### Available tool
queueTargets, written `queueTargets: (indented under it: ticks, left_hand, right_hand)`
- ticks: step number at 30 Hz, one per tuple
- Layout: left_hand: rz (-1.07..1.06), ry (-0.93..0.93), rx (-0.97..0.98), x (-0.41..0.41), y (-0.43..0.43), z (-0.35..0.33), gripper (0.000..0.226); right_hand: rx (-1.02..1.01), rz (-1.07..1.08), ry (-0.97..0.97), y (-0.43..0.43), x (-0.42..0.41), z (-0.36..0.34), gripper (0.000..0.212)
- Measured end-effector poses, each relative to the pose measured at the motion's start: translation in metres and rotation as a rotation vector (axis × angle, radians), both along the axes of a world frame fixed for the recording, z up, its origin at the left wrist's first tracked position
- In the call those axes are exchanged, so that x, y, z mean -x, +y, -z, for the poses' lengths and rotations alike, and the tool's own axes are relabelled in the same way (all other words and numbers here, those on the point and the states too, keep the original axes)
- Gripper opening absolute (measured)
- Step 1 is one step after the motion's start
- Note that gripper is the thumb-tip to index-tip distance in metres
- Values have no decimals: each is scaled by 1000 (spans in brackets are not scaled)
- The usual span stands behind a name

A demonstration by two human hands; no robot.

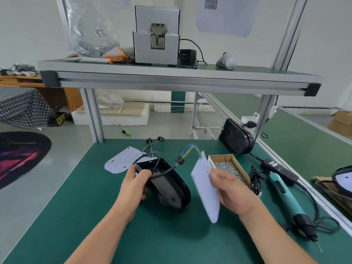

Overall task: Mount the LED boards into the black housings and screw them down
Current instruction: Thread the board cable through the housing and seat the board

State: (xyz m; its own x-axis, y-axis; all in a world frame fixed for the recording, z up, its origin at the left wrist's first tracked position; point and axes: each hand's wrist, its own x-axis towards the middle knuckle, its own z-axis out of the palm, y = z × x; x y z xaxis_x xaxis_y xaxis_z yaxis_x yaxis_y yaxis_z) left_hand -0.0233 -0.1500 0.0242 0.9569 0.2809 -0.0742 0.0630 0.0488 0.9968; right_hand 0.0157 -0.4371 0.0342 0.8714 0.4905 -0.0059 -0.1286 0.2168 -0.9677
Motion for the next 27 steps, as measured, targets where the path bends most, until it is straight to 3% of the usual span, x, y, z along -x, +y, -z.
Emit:
queueTargets:
  ticks: [2,5,9,12,14,20,23,27]
  left_hand:
    - [19,3,-15,-1,3,0,11]
    - [74,-14,-28,0,2,2,14]
    - [125,-62,-4,-2,-3,9,13]
    - [141,-100,16,-3,-2,15,34]
    - [158,-128,8,-5,-2,20,39]
    - [317,-198,31,-6,-9,25,46]
    - [287,-177,-1,-4,-11,22,69]
    - [203,-228,-81,-3,-14,17,70]
  right_hand:
    - [-129,151,76,6,-4,-3,26]
    - [-94,325,161,23,-8,2,34]
    - [19,369,257,38,-1,7,30]
    - [65,337,253,40,3,5,38]
    - [92,303,233,43,6,4,31]
    - [-30,259,260,56,9,5,36]
    - [-37,333,273,58,10,2,37]
    - [-72,410,299,54,6,0,36]
